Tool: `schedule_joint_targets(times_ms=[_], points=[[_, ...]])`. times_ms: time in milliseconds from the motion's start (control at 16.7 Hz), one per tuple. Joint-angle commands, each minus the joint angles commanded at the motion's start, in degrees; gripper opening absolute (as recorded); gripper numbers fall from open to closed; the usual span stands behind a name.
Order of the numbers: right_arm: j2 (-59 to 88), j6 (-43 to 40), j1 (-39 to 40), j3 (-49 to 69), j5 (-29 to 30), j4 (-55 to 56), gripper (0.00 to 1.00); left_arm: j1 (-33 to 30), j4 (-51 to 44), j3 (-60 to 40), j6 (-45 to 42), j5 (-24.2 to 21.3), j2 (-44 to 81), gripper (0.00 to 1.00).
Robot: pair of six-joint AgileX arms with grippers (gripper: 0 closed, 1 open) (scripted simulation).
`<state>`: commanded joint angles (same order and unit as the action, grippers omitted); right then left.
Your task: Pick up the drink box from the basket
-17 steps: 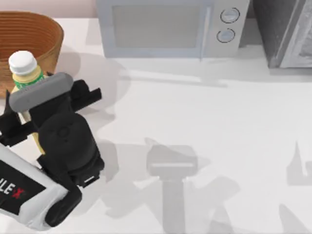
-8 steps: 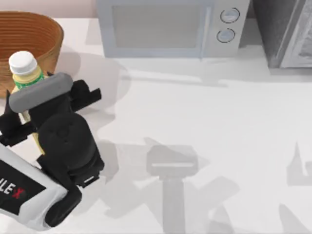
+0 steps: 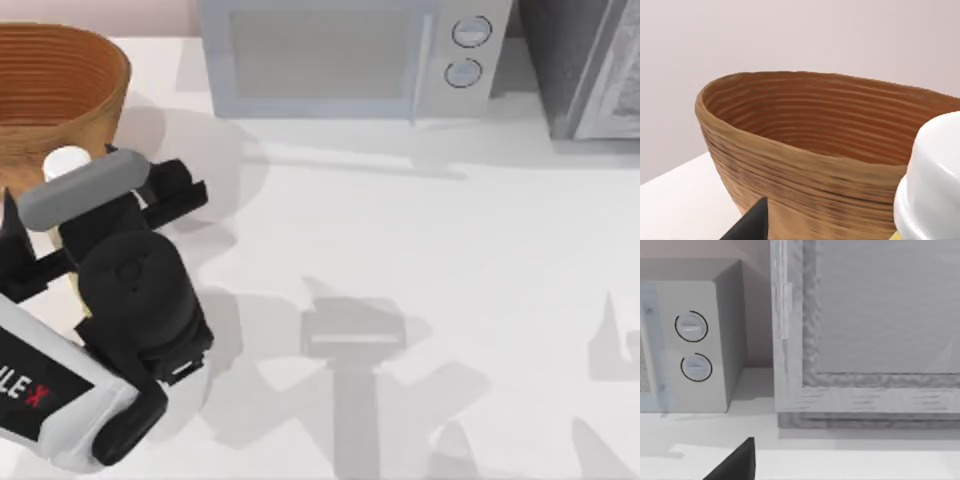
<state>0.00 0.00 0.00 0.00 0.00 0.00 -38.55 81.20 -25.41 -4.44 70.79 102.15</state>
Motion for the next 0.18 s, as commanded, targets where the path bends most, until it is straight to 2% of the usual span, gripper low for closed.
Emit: schedule_joint_targets(times_ms=[180], points=[[0.0, 0.0, 0.0, 0.0, 0.0, 0.0, 1.0, 0.0, 0.0, 0.0, 0.0, 0.0, 0.0, 1.0]])
